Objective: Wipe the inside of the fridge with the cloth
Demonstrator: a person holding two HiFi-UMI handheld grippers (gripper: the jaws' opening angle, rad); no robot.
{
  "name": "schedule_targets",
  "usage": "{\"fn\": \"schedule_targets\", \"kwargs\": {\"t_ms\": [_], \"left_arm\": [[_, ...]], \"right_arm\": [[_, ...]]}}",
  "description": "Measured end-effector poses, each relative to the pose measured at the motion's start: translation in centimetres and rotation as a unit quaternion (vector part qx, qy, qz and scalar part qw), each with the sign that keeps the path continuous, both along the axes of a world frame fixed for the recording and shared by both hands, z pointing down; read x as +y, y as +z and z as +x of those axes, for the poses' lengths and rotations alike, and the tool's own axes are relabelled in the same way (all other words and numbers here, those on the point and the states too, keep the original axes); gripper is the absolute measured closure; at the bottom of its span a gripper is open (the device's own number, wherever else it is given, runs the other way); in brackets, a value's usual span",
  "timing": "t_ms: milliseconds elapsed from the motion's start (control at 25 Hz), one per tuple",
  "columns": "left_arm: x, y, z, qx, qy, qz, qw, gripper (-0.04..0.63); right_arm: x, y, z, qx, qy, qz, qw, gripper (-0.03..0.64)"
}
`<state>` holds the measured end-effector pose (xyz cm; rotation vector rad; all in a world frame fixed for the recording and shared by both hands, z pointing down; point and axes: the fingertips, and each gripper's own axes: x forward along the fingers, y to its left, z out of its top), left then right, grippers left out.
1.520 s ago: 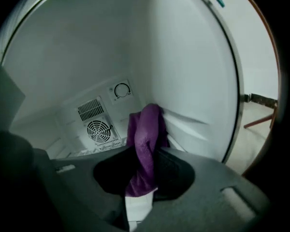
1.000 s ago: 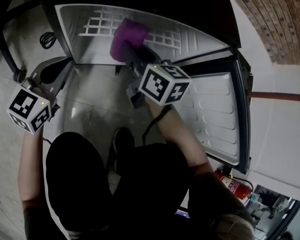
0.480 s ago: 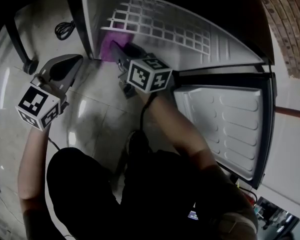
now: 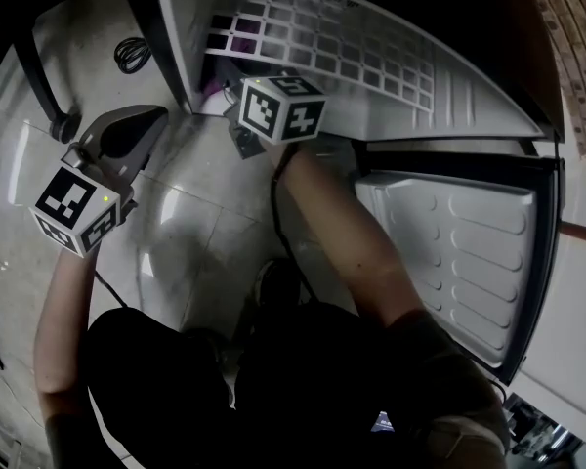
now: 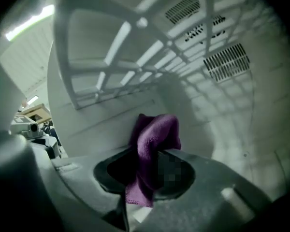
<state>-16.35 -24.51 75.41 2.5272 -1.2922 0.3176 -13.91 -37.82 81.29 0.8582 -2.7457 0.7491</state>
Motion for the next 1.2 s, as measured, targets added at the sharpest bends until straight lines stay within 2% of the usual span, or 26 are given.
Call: {"fn": "schedule_targets", "kwargs": {"t_ms": [120, 320, 520, 720, 880, 1040, 1200], "left_arm": [[-0.1, 0.9, 0.0, 0.010, -0.007, -0.013, 0.9998, 0.578], [-0.3, 1.8, 1.0, 0.002, 0.007, -0.025, 0.9997, 0.578], [-1.2, 2.1, 1.2, -0.009, 0.011, -0.028, 0.9995, 0.578], [-0.8, 2.7, 2.1, -0.014, 0.012, -0.031, 0.9993, 0.578], [0.6, 4.2, 4.8, -0.014, 0.061, -0.054, 0.9966, 0.578], [0.5, 4.2, 8.0, 0.000, 0.103, -0.053, 0.9933, 0.578], [-0.7, 3.5, 10.3, 0.011, 0.127, -0.045, 0.9909, 0.578]], "right_arm": [[-0.2, 2.9, 0.0, 0.071, -0.010, -0.008, 0.997, 0.540], [-0.4, 6.5, 1.0, 0.183, -0.012, -0.013, 0.983, 0.540], [-1.7, 7.9, 3.9, 0.239, 0.014, -0.013, 0.971, 0.539], [-3.2, 7.8, 9.9, 0.273, 0.078, -0.037, 0.958, 0.539], [-3.6, 7.9, 15.5, 0.312, 0.127, -0.068, 0.939, 0.538], [-3.8, 7.8, 20.7, 0.338, 0.177, -0.099, 0.919, 0.538], [-3.1, 7.7, 26.0, 0.391, 0.239, -0.126, 0.880, 0.538]]}}
